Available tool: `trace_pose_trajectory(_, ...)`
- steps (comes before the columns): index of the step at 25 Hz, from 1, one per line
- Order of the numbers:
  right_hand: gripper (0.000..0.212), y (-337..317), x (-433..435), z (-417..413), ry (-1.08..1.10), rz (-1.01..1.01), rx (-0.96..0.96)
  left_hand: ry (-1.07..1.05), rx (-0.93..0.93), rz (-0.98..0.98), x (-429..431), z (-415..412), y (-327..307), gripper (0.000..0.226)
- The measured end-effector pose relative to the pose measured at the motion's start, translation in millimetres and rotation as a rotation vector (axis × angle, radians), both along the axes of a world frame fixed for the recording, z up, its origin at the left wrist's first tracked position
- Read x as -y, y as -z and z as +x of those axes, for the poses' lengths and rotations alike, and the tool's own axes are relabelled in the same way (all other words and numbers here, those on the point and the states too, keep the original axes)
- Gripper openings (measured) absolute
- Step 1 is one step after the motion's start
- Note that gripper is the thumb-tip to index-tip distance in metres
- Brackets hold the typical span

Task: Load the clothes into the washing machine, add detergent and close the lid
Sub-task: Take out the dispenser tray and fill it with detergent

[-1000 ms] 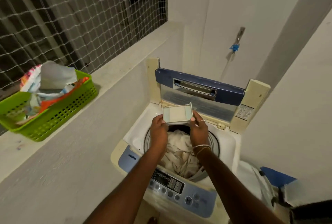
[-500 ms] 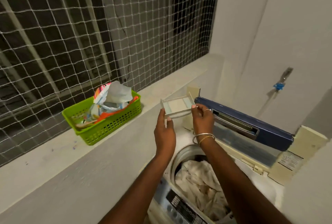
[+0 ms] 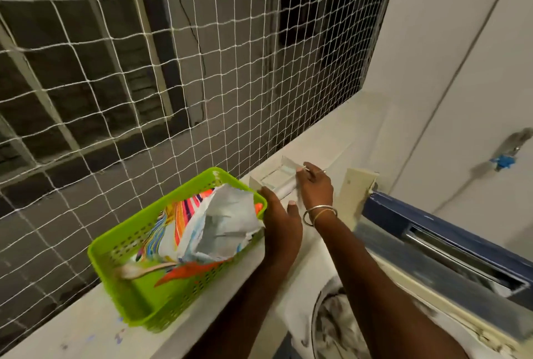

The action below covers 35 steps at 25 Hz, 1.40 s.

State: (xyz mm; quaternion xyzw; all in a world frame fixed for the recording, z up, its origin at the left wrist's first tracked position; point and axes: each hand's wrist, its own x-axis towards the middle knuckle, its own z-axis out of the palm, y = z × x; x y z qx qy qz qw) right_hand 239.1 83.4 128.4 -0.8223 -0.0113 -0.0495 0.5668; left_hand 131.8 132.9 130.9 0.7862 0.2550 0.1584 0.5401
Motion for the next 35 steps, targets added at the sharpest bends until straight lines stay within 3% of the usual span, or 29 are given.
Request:
trace_pose_trajectory(6, 0.039, 0.6, -9.1, 8.8, 0.023, -0.093, 0.036, 0.04, -0.093, -0.075, -5.1, 10.0, -5.8, 0.085)
trace_pose_trajectory(9, 0.041, -6.7, -1.4, 3.0, 0.037, -0.016, 0.032, 0.018, -0.044, -0.088, 0.2, -0.7, -16.1, 0.086)
trace_pose_trajectory(12, 0.036, -20.7, 15.6, -14.7, 0.08, 0.028, 0.081, 0.055, 0.039, 0.005, 19.6, -23.5, -25.8, 0.081)
trace_pose_trajectory(18, 0.02, -42.8, 60.4, -86.5, -0.059, 0.212, 0.14, 0.141, 0.242, 0.089, 50.7, -64.1, -69.1, 0.059)
trace_pose_trajectory(22, 0.02, -63.1, 71.0, -129.7, -0.15, 0.216, 0.218, 0.174, 0.326, 0.286, 49.0, -93.3, -100.9, 0.048)
trace_pose_trajectory(28, 0.022, -91.1, 41.0, -187.5, -0.373, 0.007, 0.349, -0.032, 0.448, 0.246, -3.2, -143.1, -148.4, 0.025)
trace_pose_trajectory(31, 0.038, -90.1, 23.8, -192.3, -0.402, -0.214, 0.355, -0.078, 0.489, 0.18, -37.4, -155.6, -158.4, 0.02)
trace_pose_trajectory(35, 0.023, -82.7, 8.9, -183.1, -0.383, -0.355, 0.355, -0.094, 0.497, 0.21, -79.5, -161.0, -152.8, 0.021)
